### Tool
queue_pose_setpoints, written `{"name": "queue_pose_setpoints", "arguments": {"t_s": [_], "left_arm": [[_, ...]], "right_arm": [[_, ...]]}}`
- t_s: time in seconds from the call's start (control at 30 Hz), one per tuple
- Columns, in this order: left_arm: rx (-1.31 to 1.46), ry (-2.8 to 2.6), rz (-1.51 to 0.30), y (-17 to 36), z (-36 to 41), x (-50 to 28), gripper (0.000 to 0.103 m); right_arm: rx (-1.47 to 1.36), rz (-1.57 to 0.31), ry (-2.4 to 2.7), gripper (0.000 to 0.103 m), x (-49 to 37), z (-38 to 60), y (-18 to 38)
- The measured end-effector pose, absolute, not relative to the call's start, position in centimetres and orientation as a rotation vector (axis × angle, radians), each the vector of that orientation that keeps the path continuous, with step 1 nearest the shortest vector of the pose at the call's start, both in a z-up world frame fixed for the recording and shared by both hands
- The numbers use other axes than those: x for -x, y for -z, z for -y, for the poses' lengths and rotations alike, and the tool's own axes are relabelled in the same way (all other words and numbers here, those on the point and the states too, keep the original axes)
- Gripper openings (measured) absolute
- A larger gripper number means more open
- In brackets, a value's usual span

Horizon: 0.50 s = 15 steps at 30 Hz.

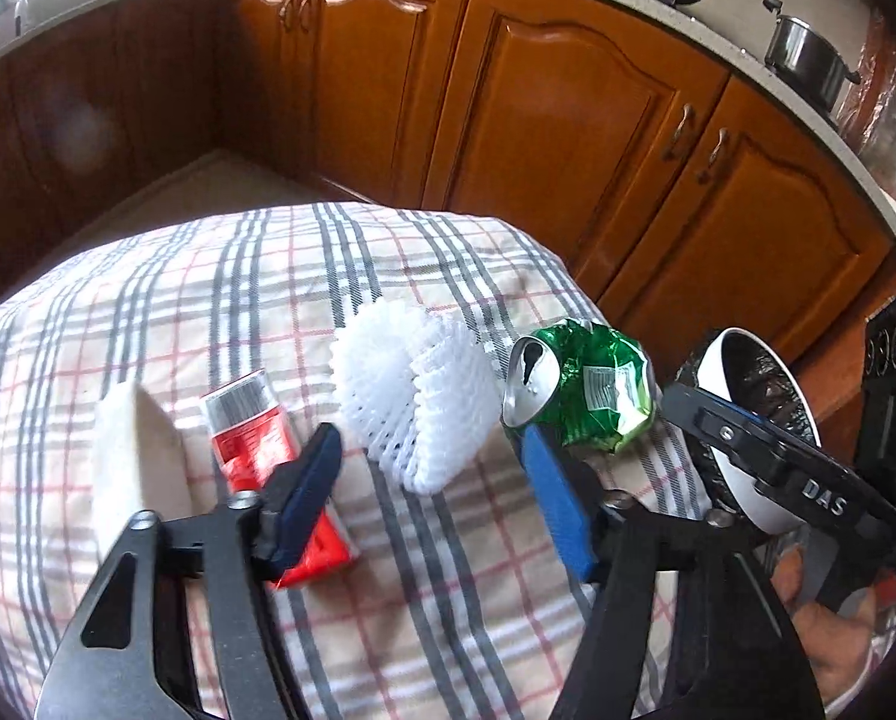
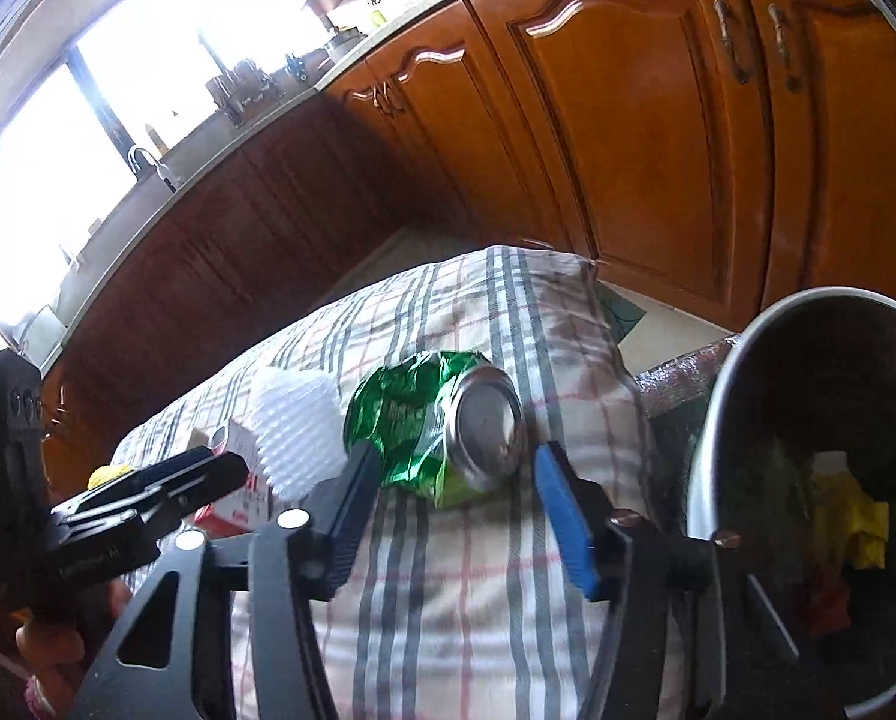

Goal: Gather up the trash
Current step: 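Grasp the white foam net with the left tool while the right tool grasps the crushed green can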

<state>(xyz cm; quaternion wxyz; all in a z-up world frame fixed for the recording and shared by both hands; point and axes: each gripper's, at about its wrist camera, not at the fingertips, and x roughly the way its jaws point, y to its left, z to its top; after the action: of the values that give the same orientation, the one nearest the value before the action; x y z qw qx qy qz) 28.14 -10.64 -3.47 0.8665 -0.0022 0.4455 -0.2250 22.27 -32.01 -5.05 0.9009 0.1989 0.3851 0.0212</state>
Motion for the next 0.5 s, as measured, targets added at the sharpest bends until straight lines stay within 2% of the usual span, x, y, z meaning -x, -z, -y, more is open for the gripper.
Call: {"name": "queue_pose_setpoints", "arguments": {"t_s": [0.03, 0.13, 0.17, 0.2, 0.23, 0.27, 0.5], "left_arm": [[0.005, 0.476, -0.941, 3.7, 10.8, -28.5, 0.051], [0.008, 0.490, -0.970, 4.8, 11.4, -29.3, 0.035], [0.012, 0.497, -0.982, 5.2, 11.5, -29.6, 0.023], [0.011, 0.499, -0.988, 5.5, 11.6, -29.7, 0.018], [0.011, 0.502, -0.990, 5.7, 11.8, -29.7, 0.018], [0.013, 0.506, -0.988, 5.8, 11.8, -29.6, 0.014], [0.024, 0.523, -0.931, 4.3, 11.1, -27.6, 0.010]], "right_arm": [[-0.415, -0.803, -0.045, 0.041, -22.7, 32.1, 5.3], [-0.414, -0.822, -0.042, 0.035, -23.8, 32.1, 5.9], [-0.416, -0.827, -0.042, 0.030, -24.1, 32.1, 6.2], [-0.419, -0.834, -0.041, 0.022, -24.3, 32.2, 6.4], [-0.421, -0.838, -0.042, 0.014, -24.4, 32.2, 6.6], [-0.425, -0.841, -0.050, 0.012, -24.5, 32.2, 6.8], [-0.395, -0.811, -0.070, 0.010, -22.8, 31.6, 5.7]]}}
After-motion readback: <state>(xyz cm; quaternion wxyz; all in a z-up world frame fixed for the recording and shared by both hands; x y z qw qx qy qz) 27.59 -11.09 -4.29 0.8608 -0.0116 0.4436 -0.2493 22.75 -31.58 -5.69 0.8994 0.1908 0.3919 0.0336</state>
